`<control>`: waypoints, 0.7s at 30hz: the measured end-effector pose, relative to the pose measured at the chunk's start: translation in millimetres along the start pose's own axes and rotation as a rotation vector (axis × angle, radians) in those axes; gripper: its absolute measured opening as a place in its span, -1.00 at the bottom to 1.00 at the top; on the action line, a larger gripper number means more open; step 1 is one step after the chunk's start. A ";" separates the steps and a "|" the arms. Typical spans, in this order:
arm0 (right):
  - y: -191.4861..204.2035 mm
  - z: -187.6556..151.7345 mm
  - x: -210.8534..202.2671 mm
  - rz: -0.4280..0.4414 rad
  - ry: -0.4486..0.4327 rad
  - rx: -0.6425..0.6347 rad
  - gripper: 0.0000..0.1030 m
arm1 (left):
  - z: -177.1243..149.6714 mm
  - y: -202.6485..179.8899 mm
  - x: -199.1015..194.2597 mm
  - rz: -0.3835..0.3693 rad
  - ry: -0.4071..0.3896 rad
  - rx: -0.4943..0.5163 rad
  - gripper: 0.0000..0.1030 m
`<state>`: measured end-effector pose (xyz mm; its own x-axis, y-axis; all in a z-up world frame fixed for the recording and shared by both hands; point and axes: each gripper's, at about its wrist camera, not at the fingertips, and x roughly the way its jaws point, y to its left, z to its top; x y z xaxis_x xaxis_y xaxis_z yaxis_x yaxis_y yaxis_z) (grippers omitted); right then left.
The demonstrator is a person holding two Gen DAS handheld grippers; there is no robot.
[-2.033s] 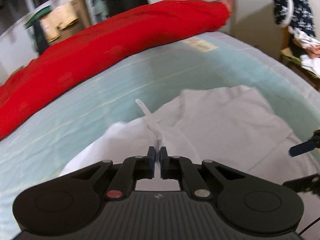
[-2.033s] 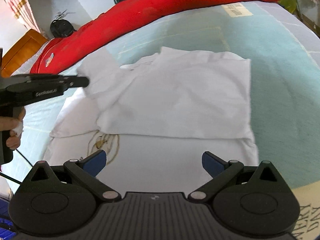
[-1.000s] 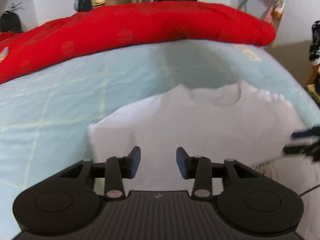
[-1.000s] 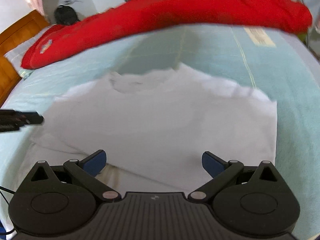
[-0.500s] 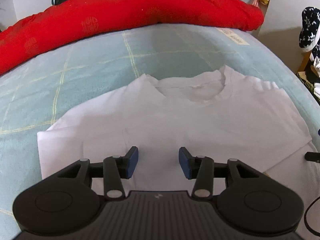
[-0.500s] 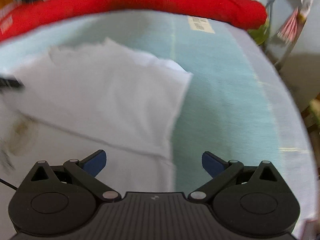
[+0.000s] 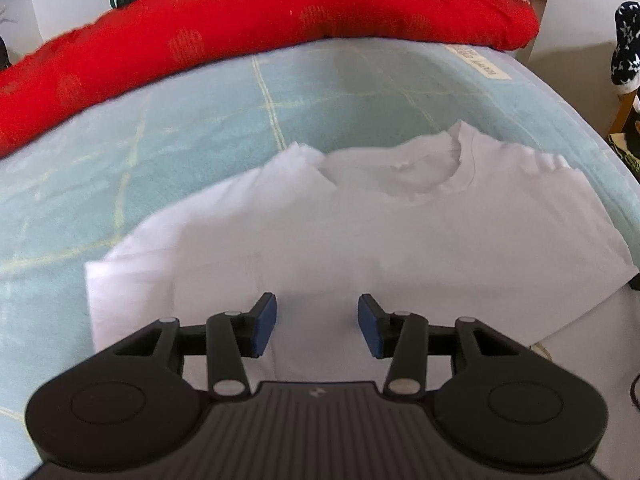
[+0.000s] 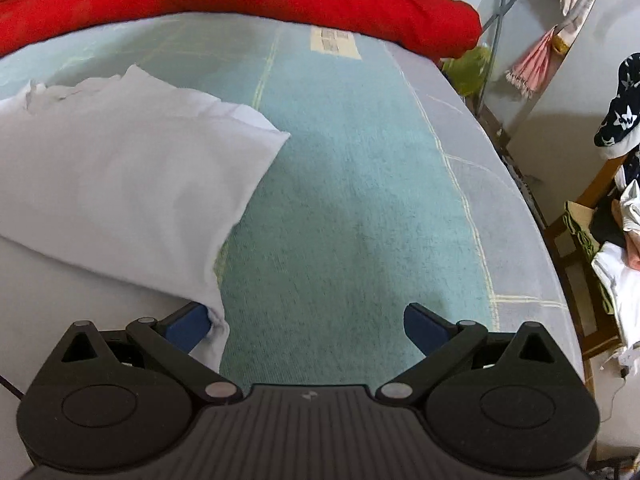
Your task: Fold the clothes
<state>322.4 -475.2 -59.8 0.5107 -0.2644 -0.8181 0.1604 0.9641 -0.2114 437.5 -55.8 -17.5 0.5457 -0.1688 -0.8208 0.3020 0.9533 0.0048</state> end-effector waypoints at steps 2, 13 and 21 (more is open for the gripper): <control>5.9 5.5 -12.6 -0.012 -0.006 -0.018 1.00 | 3.6 -2.1 -9.3 -0.023 -0.037 0.030 -0.08; 74.8 45.3 1.9 0.390 -0.098 -0.010 1.00 | -10.3 -2.3 13.6 -0.080 -0.015 0.022 -0.04; 29.7 53.5 7.4 0.314 -0.083 0.166 1.00 | -13.5 22.1 -8.0 -0.112 -0.086 -0.009 -0.03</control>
<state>376.1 -449.8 -43.5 0.6223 0.0366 -0.7819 0.1162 0.9835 0.1386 429.3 -30.0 -18.6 0.5741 -0.2944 -0.7640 0.3575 0.9296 -0.0896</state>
